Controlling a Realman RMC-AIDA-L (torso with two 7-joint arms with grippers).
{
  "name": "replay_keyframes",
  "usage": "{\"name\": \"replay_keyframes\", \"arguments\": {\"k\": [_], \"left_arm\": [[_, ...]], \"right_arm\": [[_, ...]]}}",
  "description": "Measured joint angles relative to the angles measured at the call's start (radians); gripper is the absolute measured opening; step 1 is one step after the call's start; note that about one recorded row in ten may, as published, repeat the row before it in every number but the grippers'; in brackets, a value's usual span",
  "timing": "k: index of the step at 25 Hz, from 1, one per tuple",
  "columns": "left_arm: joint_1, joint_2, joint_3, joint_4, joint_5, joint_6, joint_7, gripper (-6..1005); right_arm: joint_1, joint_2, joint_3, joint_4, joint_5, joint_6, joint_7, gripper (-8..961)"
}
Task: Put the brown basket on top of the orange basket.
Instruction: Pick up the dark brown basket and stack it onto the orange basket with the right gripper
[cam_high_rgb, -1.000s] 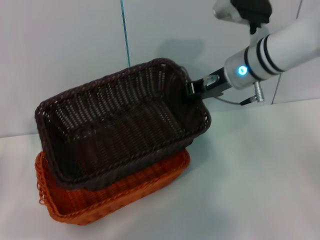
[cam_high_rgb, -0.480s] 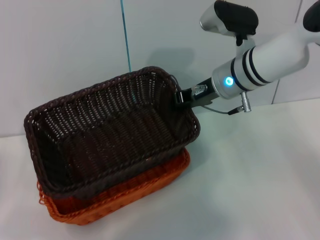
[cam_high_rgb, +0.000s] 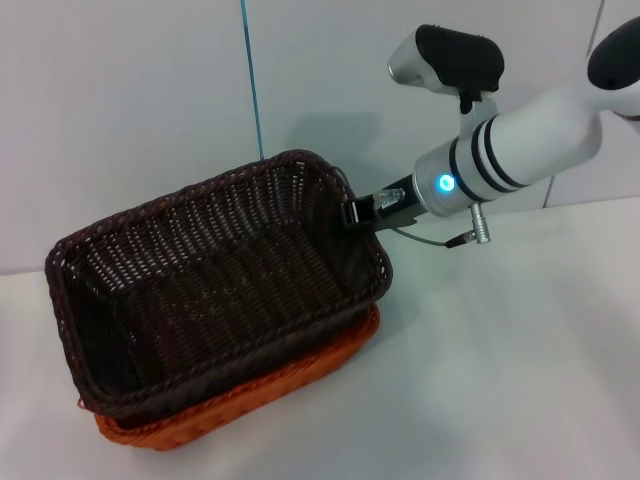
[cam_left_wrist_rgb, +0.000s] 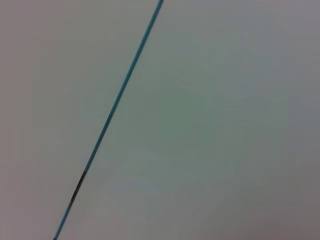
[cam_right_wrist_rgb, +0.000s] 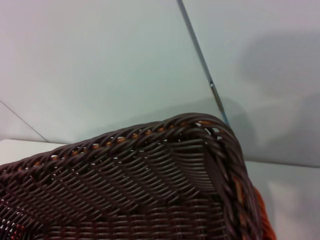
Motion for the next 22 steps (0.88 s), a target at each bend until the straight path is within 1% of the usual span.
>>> {"name": "replay_keyframes", "arguments": {"k": [3, 10, 22], "left_arm": [[0.000, 0.000, 0.000, 0.000, 0.000, 0.001, 0.000, 855], [0.000, 0.001, -0.007, 0.000, 0.010, 0.002, 0.000, 854], [0.000, 0.002, -0.003, 0.000, 0.012, 0.004, -0.001, 854]], "right_arm": [[0.001, 0.005, 0.000, -0.006, 0.001, -0.007, -0.001, 136], [0.001, 0.009, 0.000, -0.023, 0.002, -0.014, -0.001, 136], [-0.011, 0.009, 0.000, -0.042, 0.002, -0.032, -0.001, 138]]}}
